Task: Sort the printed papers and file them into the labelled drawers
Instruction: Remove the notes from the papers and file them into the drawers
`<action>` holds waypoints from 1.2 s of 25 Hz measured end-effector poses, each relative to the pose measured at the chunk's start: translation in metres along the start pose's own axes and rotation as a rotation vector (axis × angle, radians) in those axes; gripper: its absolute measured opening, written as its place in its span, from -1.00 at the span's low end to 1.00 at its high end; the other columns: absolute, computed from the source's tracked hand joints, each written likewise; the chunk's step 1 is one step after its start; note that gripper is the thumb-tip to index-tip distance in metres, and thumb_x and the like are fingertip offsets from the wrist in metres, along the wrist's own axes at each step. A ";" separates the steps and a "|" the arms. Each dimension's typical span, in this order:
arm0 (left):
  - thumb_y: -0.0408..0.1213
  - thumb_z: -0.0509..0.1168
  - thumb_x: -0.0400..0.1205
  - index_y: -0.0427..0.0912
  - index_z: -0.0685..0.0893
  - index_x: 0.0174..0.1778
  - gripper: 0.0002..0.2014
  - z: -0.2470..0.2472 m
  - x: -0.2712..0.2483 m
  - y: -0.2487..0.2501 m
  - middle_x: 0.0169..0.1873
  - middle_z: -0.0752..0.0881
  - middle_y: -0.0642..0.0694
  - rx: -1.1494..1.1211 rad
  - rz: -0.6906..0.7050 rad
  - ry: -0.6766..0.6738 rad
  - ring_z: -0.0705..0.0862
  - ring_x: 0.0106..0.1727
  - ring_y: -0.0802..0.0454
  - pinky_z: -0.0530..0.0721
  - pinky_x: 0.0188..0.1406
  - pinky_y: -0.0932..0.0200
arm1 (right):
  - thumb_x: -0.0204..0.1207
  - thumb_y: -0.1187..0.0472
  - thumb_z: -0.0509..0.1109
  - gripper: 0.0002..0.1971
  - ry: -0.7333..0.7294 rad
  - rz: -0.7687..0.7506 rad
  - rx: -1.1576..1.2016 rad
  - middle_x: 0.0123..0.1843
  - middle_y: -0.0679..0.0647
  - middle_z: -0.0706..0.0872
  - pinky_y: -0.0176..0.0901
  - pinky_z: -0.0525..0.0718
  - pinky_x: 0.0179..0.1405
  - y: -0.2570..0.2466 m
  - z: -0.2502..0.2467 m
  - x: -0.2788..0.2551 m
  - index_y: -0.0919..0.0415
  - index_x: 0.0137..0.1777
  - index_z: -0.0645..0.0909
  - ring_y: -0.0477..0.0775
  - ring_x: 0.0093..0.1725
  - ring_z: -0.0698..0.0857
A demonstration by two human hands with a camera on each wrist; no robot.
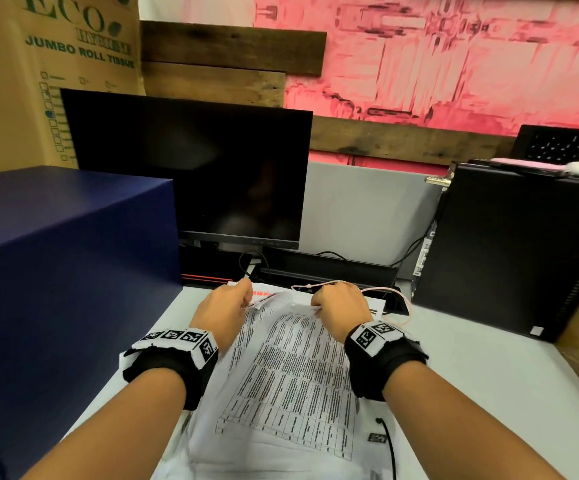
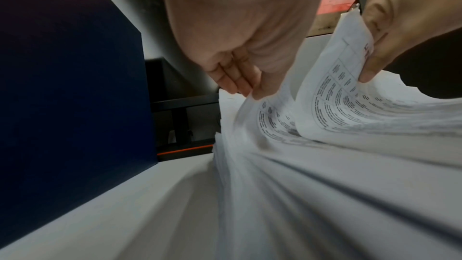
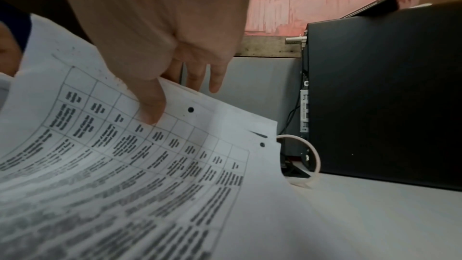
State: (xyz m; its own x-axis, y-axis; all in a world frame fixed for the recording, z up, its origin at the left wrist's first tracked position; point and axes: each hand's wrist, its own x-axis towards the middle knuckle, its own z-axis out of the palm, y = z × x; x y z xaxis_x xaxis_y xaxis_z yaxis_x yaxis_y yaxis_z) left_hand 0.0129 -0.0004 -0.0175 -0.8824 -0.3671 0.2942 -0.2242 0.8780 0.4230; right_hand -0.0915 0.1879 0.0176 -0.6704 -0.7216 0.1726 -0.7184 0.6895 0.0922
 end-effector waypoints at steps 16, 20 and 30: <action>-0.24 0.30 0.67 -0.20 0.60 -0.28 -0.79 -0.011 0.013 -0.011 -0.33 0.56 -0.10 -0.265 -0.373 0.111 0.52 -0.27 -0.03 0.45 -0.29 0.19 | 0.62 -0.02 0.34 -0.78 -0.066 -0.036 0.378 -0.05 0.10 0.72 -0.04 0.62 -0.05 -0.013 0.011 -0.001 0.12 -0.13 0.60 0.17 0.02 0.66; -0.47 0.29 0.57 -0.18 0.67 0.10 -0.77 -0.006 0.017 -0.022 0.02 0.72 -0.14 -0.261 -0.357 0.105 0.65 0.04 -0.08 0.57 0.00 0.18 | 0.65 0.27 0.28 -0.74 -0.008 -0.119 0.336 0.10 0.01 0.80 -0.04 0.63 0.16 -0.015 0.016 0.002 0.01 0.10 0.78 0.11 0.18 0.68; 0.00 0.46 0.52 -0.12 0.75 0.14 -0.64 -0.014 0.015 0.008 0.01 0.79 0.06 -0.554 0.018 -0.300 0.74 0.04 0.18 0.70 0.18 0.10 | 0.53 0.07 0.46 -0.68 0.046 0.092 0.716 0.11 0.06 0.70 -0.08 0.45 0.06 -0.001 -0.008 0.000 -0.06 0.19 0.44 -0.02 0.14 0.44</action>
State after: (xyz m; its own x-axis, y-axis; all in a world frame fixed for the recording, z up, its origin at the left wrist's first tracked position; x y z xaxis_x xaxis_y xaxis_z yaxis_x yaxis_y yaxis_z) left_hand 0.0036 -0.0035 0.0020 -0.9797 -0.1807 0.0866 -0.0311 0.5640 0.8252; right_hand -0.0893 0.1873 0.0258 -0.7370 -0.6484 0.1908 -0.6150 0.5261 -0.5874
